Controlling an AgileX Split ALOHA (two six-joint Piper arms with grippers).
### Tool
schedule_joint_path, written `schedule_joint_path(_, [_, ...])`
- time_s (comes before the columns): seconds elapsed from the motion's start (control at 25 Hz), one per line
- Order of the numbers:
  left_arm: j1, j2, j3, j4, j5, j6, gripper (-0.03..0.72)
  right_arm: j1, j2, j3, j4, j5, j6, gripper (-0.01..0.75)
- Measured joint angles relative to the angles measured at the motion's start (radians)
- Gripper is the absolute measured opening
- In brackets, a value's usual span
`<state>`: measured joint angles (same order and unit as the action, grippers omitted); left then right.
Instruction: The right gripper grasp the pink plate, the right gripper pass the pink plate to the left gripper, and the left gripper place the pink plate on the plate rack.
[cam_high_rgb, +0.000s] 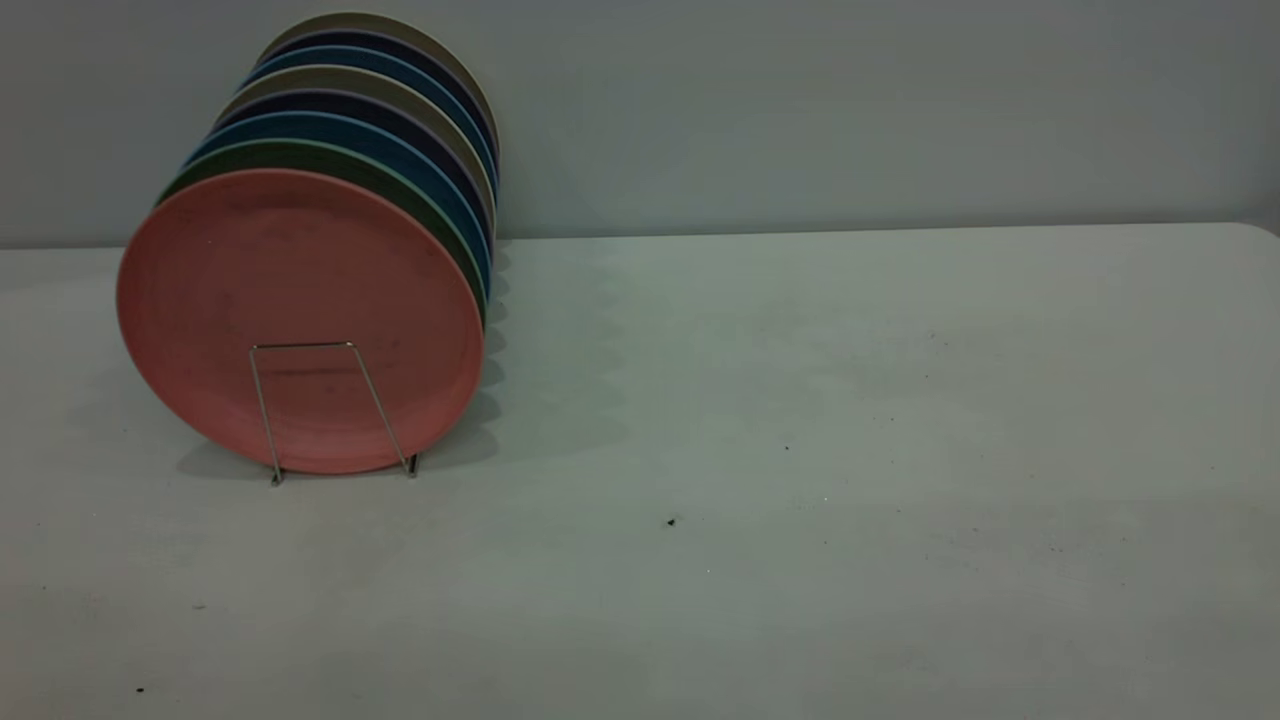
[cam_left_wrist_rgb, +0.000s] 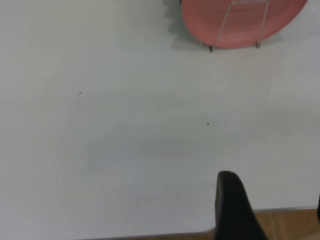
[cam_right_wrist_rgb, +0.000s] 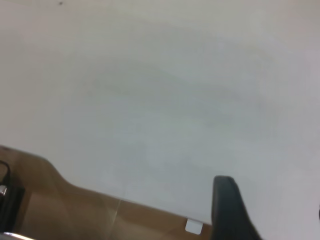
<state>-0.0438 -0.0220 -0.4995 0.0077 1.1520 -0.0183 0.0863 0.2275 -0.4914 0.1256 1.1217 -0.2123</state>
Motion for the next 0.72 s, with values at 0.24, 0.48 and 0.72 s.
schedule_joint_path(0.24, [0.000, 0.000, 0.013, -0.058, -0.014, 0.058, 0.431, 0.000, 0.000, 0.014, -0.001, 0.005, 0.000, 0.442])
schedule_joint_path(0.48, [0.000, 0.000, 0.013, -0.072, -0.014, 0.058, 0.431, 0.000, 0.000, 0.016, 0.000, 0.005, 0.001, 0.442])
schedule_joint_path(0.72, [0.000, 0.000, 0.013, -0.072, -0.014, 0.058, 0.431, 0.000, 0.000, 0.020, 0.000, 0.005, 0.001, 0.442])
